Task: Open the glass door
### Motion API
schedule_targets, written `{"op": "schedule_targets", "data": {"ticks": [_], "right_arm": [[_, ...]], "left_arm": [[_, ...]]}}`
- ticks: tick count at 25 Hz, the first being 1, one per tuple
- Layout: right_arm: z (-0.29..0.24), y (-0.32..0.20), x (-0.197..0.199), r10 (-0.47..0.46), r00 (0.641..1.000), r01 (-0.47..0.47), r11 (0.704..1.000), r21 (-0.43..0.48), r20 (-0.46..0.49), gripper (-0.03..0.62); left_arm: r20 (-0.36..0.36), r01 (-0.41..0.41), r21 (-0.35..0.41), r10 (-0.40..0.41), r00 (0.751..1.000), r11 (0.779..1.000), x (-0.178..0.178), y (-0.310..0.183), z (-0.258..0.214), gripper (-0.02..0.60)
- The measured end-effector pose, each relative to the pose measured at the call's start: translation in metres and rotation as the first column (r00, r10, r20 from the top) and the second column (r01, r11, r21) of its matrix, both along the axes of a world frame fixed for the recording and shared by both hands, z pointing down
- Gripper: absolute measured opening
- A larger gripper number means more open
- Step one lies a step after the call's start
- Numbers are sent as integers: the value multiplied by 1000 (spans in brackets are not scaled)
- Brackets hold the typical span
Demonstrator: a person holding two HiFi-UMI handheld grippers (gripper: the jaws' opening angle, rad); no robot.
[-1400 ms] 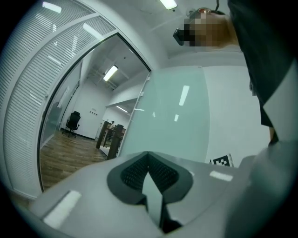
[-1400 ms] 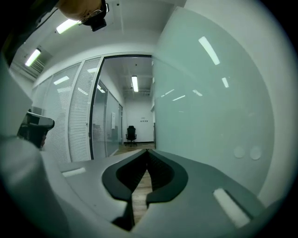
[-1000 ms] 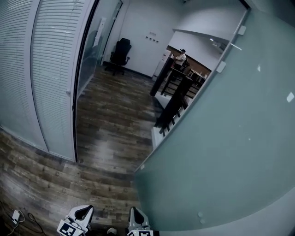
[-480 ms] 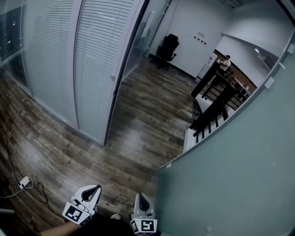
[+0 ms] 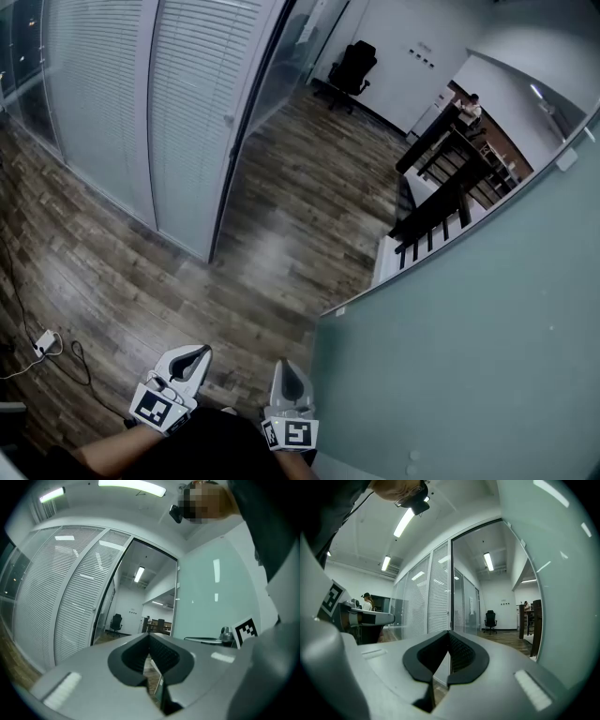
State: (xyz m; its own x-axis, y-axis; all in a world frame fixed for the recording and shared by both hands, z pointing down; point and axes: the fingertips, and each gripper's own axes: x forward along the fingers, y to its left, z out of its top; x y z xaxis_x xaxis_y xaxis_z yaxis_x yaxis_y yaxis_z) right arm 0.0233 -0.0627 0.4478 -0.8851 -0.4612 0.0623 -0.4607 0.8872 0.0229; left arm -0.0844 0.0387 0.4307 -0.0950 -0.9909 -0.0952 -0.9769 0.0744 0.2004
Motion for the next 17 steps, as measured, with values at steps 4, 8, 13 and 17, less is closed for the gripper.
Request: {"op": "schedule_targets", "data": {"ticks": [4,8,13,17], "right_arm": [[-5,-9,1,16,1000,-16,999,32,-3,0],[-16,-23,5,38,999,-38,998,53,13,0],[-18,-28,9,47,999,-48,997,54,14,0],[-24,-33,6,53,998,-55,997,51,39,0]], "left_arm": [[16,-16,-11,16,1000,1000,3,-10,2,0],[20,-35,2,35,999,999,8,-25,-7,0],[21,-47,-14,47,999,999,12,-31,-5,0],[29,-49,-13,50,998,999,11,-38,-6,0]]}}
